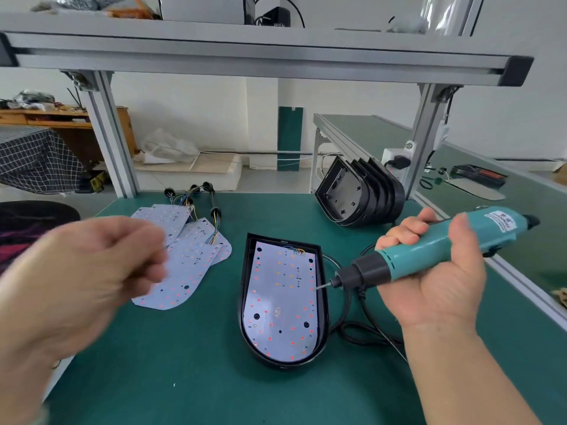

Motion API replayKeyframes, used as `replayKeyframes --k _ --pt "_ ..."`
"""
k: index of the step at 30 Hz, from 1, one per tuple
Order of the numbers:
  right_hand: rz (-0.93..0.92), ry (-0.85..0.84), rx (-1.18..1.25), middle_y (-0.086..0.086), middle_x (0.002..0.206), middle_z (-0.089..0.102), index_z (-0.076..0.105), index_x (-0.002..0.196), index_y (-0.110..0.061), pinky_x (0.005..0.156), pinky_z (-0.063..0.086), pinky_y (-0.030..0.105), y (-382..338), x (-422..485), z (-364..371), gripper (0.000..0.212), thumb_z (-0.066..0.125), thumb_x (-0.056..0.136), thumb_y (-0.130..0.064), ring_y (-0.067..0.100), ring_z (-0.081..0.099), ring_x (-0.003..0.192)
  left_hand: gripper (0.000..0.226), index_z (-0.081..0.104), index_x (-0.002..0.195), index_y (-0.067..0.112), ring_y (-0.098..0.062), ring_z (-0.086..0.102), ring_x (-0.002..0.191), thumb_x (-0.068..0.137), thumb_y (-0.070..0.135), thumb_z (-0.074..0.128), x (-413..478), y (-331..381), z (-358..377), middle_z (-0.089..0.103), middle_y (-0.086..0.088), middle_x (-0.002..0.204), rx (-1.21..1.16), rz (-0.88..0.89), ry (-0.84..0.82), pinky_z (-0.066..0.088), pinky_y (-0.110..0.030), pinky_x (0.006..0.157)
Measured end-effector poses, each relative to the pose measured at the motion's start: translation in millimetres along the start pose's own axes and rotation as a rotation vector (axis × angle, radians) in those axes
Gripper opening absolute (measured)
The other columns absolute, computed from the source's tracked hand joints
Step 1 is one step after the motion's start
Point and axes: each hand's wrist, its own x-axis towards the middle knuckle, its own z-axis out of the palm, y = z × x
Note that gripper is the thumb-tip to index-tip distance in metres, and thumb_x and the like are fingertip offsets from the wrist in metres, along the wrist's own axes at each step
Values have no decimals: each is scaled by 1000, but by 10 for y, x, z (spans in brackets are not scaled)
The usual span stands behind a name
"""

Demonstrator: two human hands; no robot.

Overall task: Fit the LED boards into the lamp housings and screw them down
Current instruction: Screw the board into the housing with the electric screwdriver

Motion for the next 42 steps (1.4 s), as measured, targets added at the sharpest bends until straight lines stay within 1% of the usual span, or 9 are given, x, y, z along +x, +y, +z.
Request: replayKeyframes --k 2,3,5,7,12,17,31,36,42 --pt "-27 33 -20 -10 66 48 54 81 -21 56 40 19 21 -5 -31 16 61 78 -35 5 44 53 11 74 60 22 -6 60 47 51 29 73 -123 121 447 63 1 55 -136 -13 -214 47 -14 43" --pt "-42 57 -29 -10 65 48 54 80 -20 55 40 18 24 -2 -45 13 61 79 -32 4 44 52 7 74 59 20 -8 62 49 52 21 75 -146 108 637 64 -1 56 -219 -35 -278 49 -15 45" --pt "-72 114 -42 -9 64 47 53 79 -20 53 41 17 19 9 -48 11 60 79 -28 4 44 51 14 71 62 14 -11 64 52 67 2 73 -126 -26 925 65 -3 59 -270 -65 -308 51 -16 49" --pt "-97 152 -31 -9 64 47 52 78 -19 52 40 17 5 25 -48 10 59 82 -26 5 43 51 21 70 74 15 -13 65 55 78 -6 67 -161 -96 1094 67 -3 61 -263 -107 -286 52 -17 52" --pt "-112 184 16 -8 64 48 51 79 -19 52 41 16 16 11 -42 13 58 88 -24 6 44 51 22 75 69 21 -10 63 54 85 9 66 -289 -279 1221 70 -1 64 -125 -88 -271 49 -16 51" --pt "-117 181 11 -8 63 47 51 79 -19 52 41 17 28 -21 -19 15 55 93 -24 5 44 51 21 71 68 16 -9 62 53 88 15 64 -330 -284 1248 71 -1 65 -41 -54 -253 47 -16 48" --pt "-91 137 32 -9 63 47 51 77 -19 52 41 17 74 -70 16 16 50 93 -19 4 44 51 26 69 64 13 -8 60 47 89 17 63 -371 -257 1254 69 -2 59 -15 -61 -267 46 -15 46" --pt "-81 114 22 -9 63 48 50 78 -19 52 42 16 104 -94 32 14 50 92 -17 4 45 51 29 69 62 13 -13 59 48 88 24 62 -346 -252 1180 68 -5 59 -9 -99 -359 44 -17 45" --pt "-89 162 35 -9 64 48 48 83 -20 55 41 17 153 -108 28 10 52 91 -16 5 46 52 27 67 62 14 -7 59 45 88 18 64 -388 -298 1240 69 -2 58 -4 -32 -241 44 -14 44"
